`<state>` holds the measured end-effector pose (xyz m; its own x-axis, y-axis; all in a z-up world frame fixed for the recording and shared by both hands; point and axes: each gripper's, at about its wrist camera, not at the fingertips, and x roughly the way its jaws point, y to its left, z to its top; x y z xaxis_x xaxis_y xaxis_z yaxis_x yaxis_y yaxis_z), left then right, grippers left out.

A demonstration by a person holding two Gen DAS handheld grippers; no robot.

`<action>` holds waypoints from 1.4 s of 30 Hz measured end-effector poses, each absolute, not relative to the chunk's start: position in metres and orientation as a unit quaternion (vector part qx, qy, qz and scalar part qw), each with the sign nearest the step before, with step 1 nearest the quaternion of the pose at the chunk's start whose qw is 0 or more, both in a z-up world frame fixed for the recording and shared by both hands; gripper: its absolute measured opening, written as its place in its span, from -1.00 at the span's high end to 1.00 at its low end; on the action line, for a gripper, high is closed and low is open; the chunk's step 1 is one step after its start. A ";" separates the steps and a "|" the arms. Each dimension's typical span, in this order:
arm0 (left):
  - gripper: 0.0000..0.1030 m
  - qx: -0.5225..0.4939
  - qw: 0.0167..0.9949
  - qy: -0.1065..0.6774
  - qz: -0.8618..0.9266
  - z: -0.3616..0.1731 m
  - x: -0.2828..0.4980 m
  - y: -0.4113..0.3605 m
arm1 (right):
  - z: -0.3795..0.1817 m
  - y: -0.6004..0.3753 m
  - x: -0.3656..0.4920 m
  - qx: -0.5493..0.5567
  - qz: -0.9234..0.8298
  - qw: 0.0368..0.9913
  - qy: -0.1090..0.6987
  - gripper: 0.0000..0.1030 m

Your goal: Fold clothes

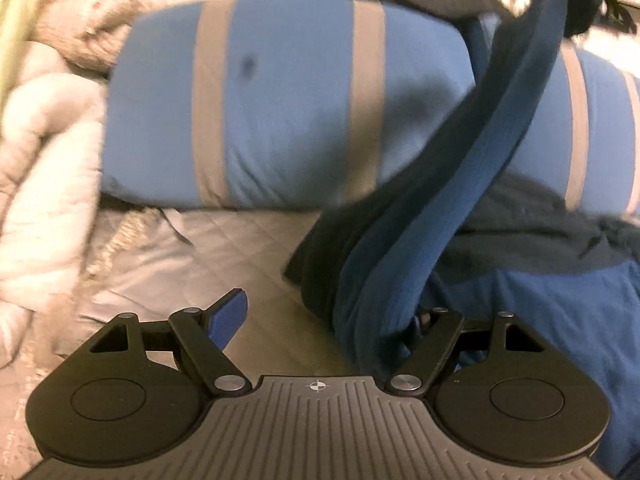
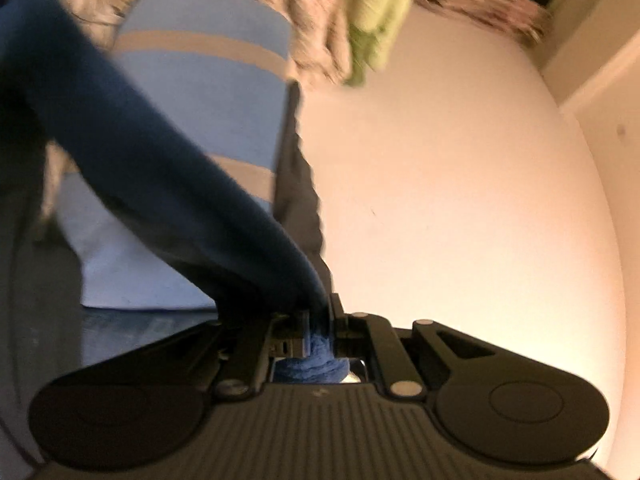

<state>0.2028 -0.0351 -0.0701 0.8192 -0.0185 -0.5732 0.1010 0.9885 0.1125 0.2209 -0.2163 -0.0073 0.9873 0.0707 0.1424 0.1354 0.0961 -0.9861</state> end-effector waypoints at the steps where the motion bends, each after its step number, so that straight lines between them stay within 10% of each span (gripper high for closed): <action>1: -0.50 0.075 0.949 0.304 -0.036 -0.074 0.205 -0.039 | -0.001 -0.220 0.223 -0.670 -0.027 0.738 -0.072 0.68; 20: -0.63 0.305 0.896 0.311 -0.088 -0.044 0.212 -0.090 | -0.021 -0.358 0.190 -0.551 0.120 0.789 0.245 0.80; 34: -0.66 0.487 0.828 0.259 -0.102 -0.097 0.190 -0.109 | -0.170 -0.359 0.071 -0.635 0.169 0.691 0.301 0.89; 42: -0.67 0.517 0.819 0.221 -0.113 -0.106 0.180 -0.100 | -0.142 -0.366 0.079 -0.513 0.210 0.734 0.392 0.89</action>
<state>0.1804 -0.0998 -0.1058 0.8769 0.0425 -0.4788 0.4142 0.4388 0.7975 0.0790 -0.3658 -0.1417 0.6036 -0.0940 -0.7917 -0.7116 0.3844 -0.5882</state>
